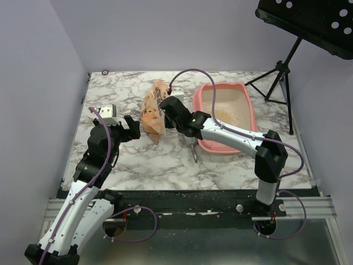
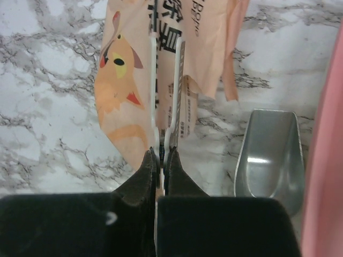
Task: Fill the litter box with clean litter
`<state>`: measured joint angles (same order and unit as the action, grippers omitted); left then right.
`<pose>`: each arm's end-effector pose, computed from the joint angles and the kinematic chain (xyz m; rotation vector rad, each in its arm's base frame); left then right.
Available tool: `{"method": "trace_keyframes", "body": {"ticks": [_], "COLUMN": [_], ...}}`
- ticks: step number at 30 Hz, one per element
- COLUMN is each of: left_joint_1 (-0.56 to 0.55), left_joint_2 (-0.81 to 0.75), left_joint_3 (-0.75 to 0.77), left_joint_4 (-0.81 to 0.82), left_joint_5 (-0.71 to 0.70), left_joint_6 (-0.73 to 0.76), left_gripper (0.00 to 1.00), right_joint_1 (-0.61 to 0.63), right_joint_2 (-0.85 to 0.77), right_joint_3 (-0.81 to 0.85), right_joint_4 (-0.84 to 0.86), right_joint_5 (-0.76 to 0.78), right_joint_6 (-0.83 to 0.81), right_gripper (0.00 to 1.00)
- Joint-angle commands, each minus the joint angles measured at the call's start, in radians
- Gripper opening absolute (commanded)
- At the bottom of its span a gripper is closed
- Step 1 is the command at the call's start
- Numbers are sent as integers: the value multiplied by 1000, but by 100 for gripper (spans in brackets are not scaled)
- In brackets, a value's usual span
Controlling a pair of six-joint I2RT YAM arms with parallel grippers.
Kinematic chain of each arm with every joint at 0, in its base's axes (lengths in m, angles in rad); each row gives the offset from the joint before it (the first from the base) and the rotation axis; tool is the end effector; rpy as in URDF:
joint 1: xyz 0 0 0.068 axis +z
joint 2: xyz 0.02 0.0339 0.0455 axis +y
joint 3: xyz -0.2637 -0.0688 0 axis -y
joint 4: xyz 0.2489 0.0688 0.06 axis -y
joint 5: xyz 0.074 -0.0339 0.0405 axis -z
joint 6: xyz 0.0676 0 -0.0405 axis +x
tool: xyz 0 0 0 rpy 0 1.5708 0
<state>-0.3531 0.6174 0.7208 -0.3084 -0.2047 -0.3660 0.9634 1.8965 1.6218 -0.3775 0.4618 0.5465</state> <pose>0.1770 -0.0506 0.3230 -0.1600 1.7767 -0.3379 0.2913 0.3664 0.2719 -0.2006 2.1580 0.3610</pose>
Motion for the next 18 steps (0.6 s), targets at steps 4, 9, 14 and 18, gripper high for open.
{"method": "trace_keyframes", "body": {"ticks": [4,9,14,18], "left_joint_1": [6,8,9,9], "left_joint_2": [8,12,16,13], "left_joint_3": [-11,-11,-11,-11], "left_joint_4": [11,11,8,9], "left_joint_5": [24,22,22,22], "left_joint_6": [-7,-5,-5,-5], "left_gripper": [99,99,99,99], "right_joint_1": [9,9,8,-43], "right_joint_2": [-272,-465,-609,-744], "right_joint_3": [-226,-408,-499,-598], "right_joint_4": [2,19,-84,-141], "right_joint_5": [-27,-55,49,67], "right_joint_6": [-54,-72,-73,-4], "right_gripper": [0,0,0,1]}}
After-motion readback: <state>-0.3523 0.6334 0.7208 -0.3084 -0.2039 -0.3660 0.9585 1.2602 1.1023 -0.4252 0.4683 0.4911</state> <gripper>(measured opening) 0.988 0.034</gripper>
